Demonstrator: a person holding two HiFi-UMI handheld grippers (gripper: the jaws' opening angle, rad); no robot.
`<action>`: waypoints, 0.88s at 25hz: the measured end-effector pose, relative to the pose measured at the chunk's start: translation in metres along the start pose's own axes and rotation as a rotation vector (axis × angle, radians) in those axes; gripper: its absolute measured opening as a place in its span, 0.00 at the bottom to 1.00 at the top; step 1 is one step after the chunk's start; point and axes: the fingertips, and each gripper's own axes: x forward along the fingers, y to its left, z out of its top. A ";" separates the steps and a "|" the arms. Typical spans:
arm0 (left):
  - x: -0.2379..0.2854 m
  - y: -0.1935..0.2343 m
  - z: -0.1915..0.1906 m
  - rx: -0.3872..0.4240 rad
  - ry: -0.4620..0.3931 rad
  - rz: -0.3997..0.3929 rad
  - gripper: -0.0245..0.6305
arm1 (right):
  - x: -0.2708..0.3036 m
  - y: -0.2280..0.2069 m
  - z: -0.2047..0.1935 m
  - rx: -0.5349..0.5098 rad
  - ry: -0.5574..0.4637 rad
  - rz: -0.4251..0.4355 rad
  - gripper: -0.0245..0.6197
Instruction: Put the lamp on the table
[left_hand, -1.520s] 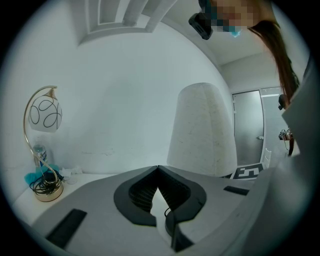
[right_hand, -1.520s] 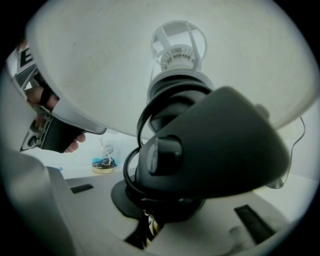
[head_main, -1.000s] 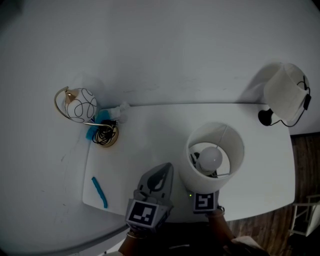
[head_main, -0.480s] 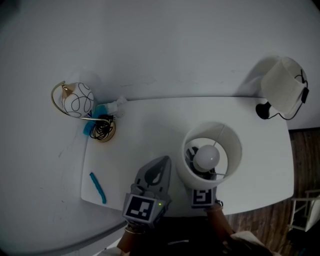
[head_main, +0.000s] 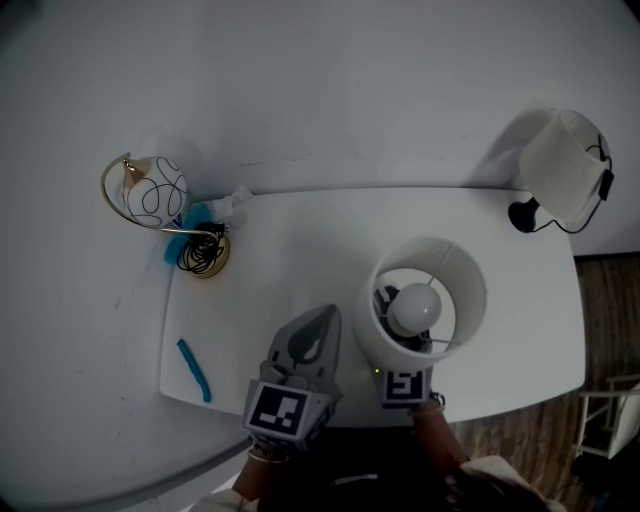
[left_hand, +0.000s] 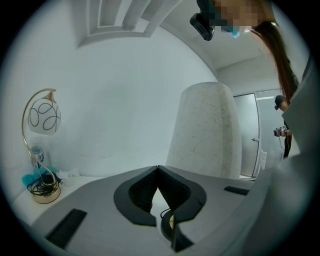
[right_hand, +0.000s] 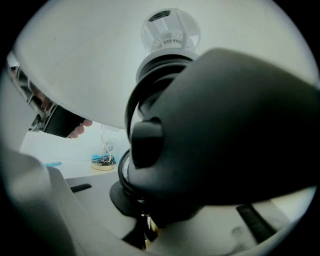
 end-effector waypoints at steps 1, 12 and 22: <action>-0.001 0.000 0.000 0.000 -0.001 -0.001 0.03 | 0.000 0.000 -0.001 0.000 0.004 -0.002 0.13; -0.007 -0.003 -0.002 -0.001 0.003 -0.006 0.03 | -0.006 0.001 -0.014 0.011 0.060 -0.022 0.17; -0.014 -0.008 -0.004 0.002 -0.005 -0.007 0.03 | -0.003 -0.001 0.024 -0.062 -0.163 -0.015 0.18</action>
